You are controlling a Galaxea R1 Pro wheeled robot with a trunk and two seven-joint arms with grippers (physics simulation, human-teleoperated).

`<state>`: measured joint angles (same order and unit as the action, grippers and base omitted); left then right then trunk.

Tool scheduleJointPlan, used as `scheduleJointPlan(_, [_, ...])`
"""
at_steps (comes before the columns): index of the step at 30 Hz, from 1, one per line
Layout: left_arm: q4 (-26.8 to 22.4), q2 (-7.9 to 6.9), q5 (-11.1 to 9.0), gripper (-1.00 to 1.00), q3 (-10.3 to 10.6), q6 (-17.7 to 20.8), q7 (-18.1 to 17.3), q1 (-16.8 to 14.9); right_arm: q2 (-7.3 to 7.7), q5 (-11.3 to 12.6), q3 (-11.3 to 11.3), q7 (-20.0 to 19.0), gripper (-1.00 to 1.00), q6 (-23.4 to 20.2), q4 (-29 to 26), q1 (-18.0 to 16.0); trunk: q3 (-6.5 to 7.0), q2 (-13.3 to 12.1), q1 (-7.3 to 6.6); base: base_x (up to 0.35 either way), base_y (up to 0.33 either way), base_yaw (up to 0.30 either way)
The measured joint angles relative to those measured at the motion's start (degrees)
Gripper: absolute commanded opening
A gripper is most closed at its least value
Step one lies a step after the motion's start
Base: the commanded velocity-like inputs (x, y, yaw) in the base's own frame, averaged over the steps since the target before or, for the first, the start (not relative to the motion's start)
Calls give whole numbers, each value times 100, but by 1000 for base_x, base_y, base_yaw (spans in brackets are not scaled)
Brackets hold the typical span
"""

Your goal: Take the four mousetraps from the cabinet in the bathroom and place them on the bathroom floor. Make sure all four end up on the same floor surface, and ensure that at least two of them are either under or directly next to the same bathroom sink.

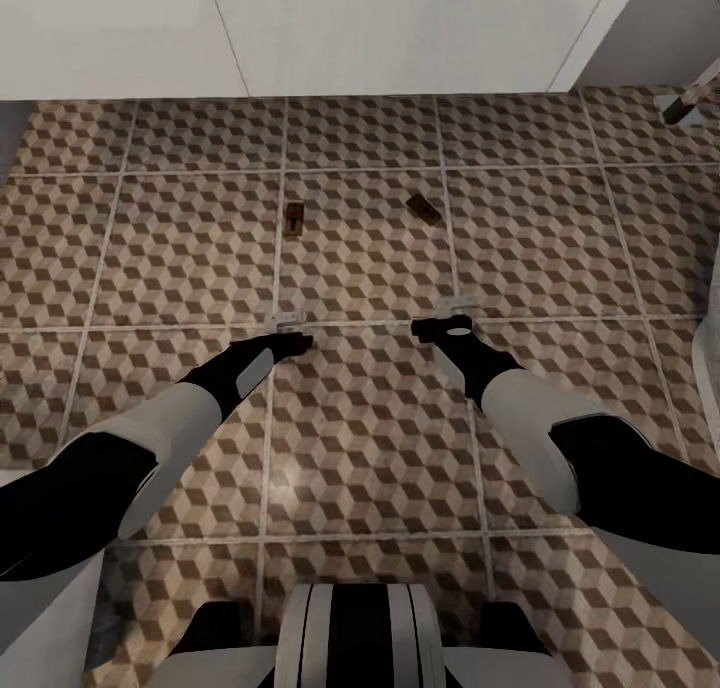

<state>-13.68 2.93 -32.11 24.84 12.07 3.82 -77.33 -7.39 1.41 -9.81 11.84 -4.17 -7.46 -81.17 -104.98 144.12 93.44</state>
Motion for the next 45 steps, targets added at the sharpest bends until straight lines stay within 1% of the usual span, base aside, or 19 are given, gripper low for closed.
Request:
scheduleJointPlan(22, [1, 0, 0, 100, 0, 0, -2, 0, 0, 1, 0, 0, 100, 3, 0, 5, 0, 0, -1, -339, 0, 0])
scheduleJointPlan(37, [0, 3, -1, 100, 0, 0, -8, 0, 0, -29, 0, 0, 100, 5, 0, 13, 0, 0, -4, -37, 0, 0])
scheduleJointPlan(43, [2, 1, -2, 100, 0, 0, -8, 0, 0, -31, -3, 0, 100, 118, -4, 30, 0, 0, -4, 0, 0, 0])
scheduleJointPlan(45, [1, 1, -2, 100, 0, 0, -8, 0, 0, -32, -6, 0, 100, 141, -5, 41, 44, -2, -9, 0, 0, 0])
